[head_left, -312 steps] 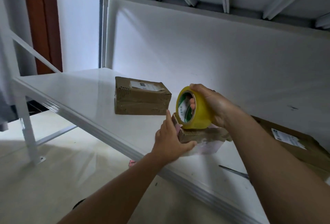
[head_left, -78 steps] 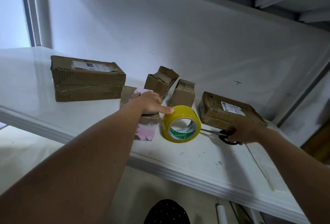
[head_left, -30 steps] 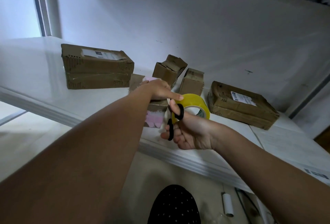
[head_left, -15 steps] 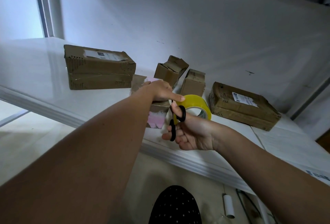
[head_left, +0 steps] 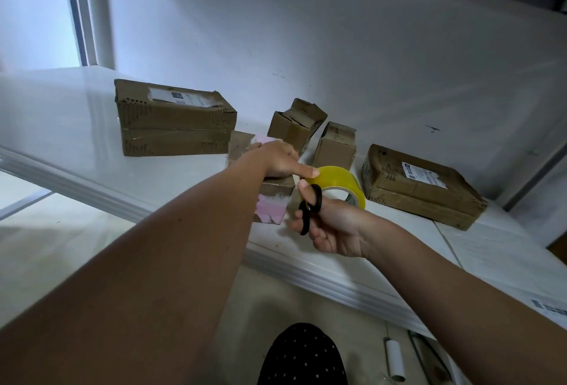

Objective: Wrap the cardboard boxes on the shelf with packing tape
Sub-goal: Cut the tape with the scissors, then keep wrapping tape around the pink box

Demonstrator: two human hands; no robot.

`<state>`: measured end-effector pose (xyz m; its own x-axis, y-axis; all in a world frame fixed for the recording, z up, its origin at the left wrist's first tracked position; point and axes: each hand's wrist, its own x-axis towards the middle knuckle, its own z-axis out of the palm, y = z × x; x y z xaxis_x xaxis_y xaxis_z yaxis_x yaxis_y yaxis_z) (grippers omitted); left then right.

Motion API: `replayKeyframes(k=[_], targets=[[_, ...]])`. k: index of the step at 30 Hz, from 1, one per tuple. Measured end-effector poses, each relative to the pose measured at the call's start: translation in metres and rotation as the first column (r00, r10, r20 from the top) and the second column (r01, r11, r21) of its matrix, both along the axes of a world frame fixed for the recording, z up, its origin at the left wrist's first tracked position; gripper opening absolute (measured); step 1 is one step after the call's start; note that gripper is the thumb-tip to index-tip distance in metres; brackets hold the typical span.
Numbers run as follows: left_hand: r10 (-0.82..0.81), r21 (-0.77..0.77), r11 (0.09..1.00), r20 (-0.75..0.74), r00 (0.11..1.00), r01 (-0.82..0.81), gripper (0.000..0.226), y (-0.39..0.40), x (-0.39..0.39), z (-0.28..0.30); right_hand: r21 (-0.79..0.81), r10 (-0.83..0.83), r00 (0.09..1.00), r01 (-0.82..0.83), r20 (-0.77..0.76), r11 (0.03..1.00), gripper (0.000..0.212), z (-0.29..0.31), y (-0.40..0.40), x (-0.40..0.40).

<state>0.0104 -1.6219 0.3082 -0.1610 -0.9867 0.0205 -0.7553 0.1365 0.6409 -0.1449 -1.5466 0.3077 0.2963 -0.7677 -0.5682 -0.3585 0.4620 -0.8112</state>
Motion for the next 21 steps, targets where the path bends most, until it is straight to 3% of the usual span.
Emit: replayKeyframes(k=[5, 8, 12, 15, 17, 19, 21], targets=[[0.004, -0.018, 1.000, 0.053, 0.999, -0.003, 0.067, 0.000, -0.003, 0.000, -0.052, 0.020, 1.000, -0.021, -0.011, 0.998, 0.047, -0.002, -0.003, 0.000], [0.060, -0.051, 0.997, 0.061, 0.996, -0.056, 0.059, 0.000, -0.003, -0.002, -0.009, 0.098, 0.995, -0.098, -0.014, 0.995, 0.051, 0.000, -0.004, 0.000], [0.161, -0.043, 0.984, -0.203, 0.966, -0.173, 0.055, 0.000, -0.003, 0.001, 0.047, 0.193, 0.981, -0.193, 0.013, 0.980, 0.064, 0.020, -0.005, -0.004], [0.167, 0.019, 0.983, -0.506, 0.846, -0.183, 0.072, 0.002, 0.000, 0.005, -0.022, 0.264, 0.964, -0.264, 0.000, 0.964, 0.068, 0.045, -0.006, -0.007], [0.196, -0.022, 0.967, -0.575, 0.795, -0.254, 0.071, 0.003, 0.004, 0.006, -0.111, 0.267, 0.961, -0.258, 0.072, 0.960, 0.072, 0.064, -0.011, -0.013], [0.240, -0.105, 0.936, -0.506, 0.829, -0.335, 0.053, 0.004, 0.006, 0.002, -0.217, 0.197, 0.978, -0.178, 0.070, 0.960, 0.077, 0.081, -0.019, -0.025], [0.246, -0.148, 0.942, -0.306, 0.920, -0.301, 0.047, 0.007, 0.006, -0.004, -0.377, -0.001, 0.988, -0.058, -0.153, 0.924, 0.076, 0.085, -0.029, -0.043]])
